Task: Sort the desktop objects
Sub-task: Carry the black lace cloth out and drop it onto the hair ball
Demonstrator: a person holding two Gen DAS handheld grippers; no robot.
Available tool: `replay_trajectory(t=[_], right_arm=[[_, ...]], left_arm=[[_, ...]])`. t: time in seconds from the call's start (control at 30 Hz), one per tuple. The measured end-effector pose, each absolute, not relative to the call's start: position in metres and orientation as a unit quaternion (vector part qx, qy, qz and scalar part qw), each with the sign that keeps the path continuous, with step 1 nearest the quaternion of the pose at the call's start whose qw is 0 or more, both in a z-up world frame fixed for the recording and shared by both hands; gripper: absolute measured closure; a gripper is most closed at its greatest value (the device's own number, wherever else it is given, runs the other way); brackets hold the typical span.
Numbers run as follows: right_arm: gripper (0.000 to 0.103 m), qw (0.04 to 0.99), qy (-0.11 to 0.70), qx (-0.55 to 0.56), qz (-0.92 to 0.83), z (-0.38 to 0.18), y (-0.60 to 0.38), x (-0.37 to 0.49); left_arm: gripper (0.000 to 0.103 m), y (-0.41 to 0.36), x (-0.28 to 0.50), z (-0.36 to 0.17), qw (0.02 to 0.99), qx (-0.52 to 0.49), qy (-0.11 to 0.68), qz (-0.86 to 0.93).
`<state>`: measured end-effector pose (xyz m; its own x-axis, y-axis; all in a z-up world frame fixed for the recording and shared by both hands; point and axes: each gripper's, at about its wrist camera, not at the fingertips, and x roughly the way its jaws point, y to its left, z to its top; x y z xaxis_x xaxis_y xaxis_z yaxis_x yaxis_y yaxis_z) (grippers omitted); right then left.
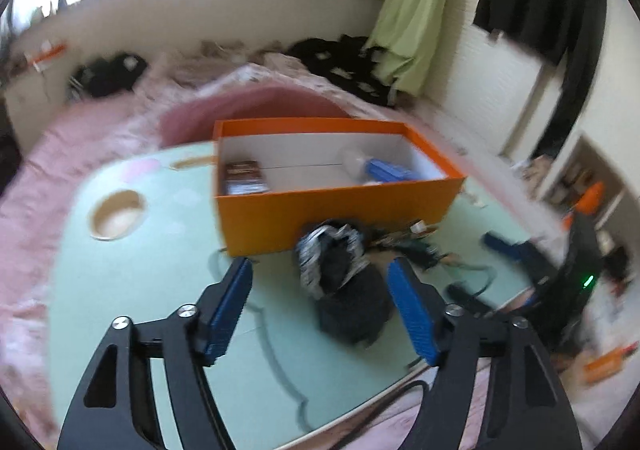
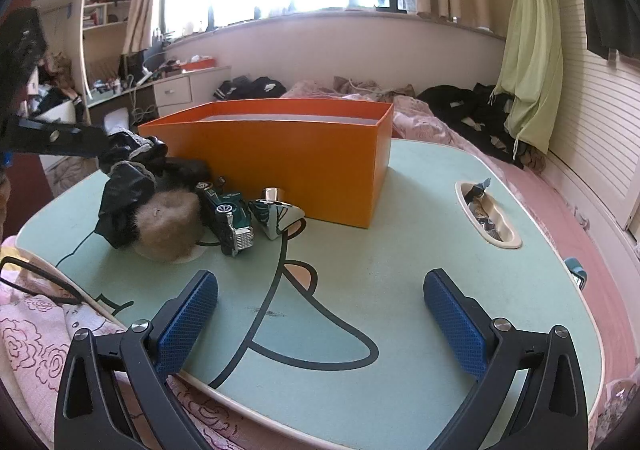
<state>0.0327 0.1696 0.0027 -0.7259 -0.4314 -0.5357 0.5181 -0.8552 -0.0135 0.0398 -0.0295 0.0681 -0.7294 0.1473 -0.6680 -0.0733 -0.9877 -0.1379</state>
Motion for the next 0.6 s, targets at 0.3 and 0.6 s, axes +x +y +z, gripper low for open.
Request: replay_trajectory(t=[0.3,0.6], right_arm=[[0.000,0.258,0.082,0.267,-0.925,0.002,0.170,0.033],[0.000,0.258,0.082,0.267,-0.925,0.004,0.170,0.035]], left_arm=[[0.028,0.002,0.058,0.016,0.031,-0.411,0.026,0.911],[0.000,-0.001,0.044,0.006,0.031,-0.393,-0.009,0.919]])
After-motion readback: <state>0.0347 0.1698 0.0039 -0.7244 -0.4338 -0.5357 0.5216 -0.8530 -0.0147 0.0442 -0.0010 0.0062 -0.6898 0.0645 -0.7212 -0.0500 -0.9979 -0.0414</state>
